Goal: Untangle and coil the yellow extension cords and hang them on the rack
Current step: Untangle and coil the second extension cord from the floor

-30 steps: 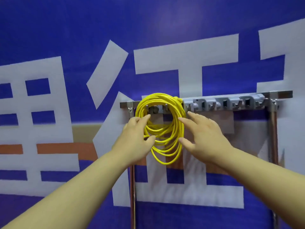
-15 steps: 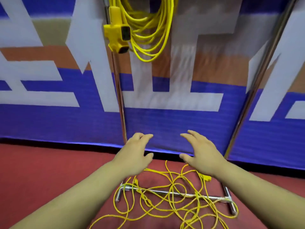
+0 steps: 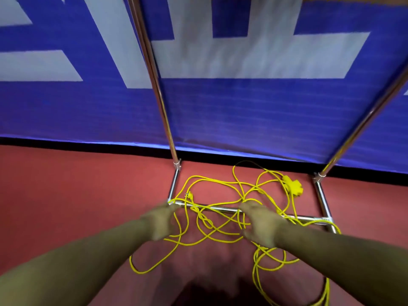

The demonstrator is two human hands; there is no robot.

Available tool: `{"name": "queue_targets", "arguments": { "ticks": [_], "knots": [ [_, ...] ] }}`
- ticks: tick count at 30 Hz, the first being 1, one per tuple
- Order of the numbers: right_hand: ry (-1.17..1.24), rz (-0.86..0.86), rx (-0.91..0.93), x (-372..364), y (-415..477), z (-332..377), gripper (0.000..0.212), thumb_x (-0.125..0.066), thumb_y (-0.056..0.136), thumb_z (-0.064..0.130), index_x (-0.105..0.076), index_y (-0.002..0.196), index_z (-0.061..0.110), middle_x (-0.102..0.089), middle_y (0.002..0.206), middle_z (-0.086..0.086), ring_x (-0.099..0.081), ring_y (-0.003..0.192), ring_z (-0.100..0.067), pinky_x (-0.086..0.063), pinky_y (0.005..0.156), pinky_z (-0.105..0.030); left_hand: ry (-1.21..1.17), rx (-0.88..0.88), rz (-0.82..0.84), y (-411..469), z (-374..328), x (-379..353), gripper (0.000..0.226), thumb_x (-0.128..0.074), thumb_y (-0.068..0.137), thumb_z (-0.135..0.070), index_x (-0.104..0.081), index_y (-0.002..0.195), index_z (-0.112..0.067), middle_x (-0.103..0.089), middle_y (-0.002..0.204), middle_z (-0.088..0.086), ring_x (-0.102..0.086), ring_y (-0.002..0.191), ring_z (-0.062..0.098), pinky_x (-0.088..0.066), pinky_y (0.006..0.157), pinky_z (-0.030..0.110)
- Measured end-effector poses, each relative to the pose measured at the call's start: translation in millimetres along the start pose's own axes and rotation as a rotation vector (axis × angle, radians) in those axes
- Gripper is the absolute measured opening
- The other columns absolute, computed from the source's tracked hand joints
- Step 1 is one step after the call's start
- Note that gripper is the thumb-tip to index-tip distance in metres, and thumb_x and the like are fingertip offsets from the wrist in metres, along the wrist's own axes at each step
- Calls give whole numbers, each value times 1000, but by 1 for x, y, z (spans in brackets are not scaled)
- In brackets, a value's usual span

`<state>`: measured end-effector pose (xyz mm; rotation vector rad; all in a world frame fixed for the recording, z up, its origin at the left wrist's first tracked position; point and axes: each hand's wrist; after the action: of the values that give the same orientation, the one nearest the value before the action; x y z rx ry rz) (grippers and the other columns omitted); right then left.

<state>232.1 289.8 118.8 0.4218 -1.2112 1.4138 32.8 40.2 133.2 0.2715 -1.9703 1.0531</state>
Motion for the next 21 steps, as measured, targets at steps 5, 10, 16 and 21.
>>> {"name": "queue_targets", "arguments": {
  "ticks": [5, 10, 16, 21],
  "knots": [
    [102, 69, 18, -73, 71, 23, 81, -66, 83, 40, -25, 153, 31, -36, 155, -2, -38, 141, -25, -36, 114, -37, 67, -52, 37, 52, 30, -42, 82, -68, 90, -34, -22, 158, -27, -35, 149, 9, -52, 128, 25, -42, 101, 26],
    [279, -25, -46, -135, 125, 28, 82, -73, 83, 32, -30, 152, 22, -45, 150, -7, -44, 138, -25, -36, 112, -32, 199, -265, -105, 123, 36, -74, 82, -68, 87, -37, -25, 156, -27, -32, 155, 4, -38, 140, 30, -38, 112, 45],
    [300, -109, -64, -184, 158, 13, 63, -68, 84, 24, -41, 140, 20, -56, 136, -7, -51, 127, -28, -43, 104, -39, 77, -252, -184, 167, 44, -111, 49, -66, 92, -22, -55, 140, -25, -43, 148, 1, -45, 132, 30, -36, 111, 37],
    [361, -152, -118, -200, 157, 11, 57, -66, 81, 11, -48, 135, 18, -58, 126, -9, -57, 117, -30, -46, 99, -41, -33, -198, -202, 161, 49, -130, 42, -66, 89, -11, -64, 128, -27, -43, 131, 2, -42, 125, 24, -40, 105, 35]
  ]
}}
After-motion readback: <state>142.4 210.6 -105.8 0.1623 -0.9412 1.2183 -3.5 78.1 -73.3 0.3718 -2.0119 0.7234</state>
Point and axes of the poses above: each hand's wrist, its own y-axis towards the middle knuckle, its own x-axis out of the back of the hand, z = x × y
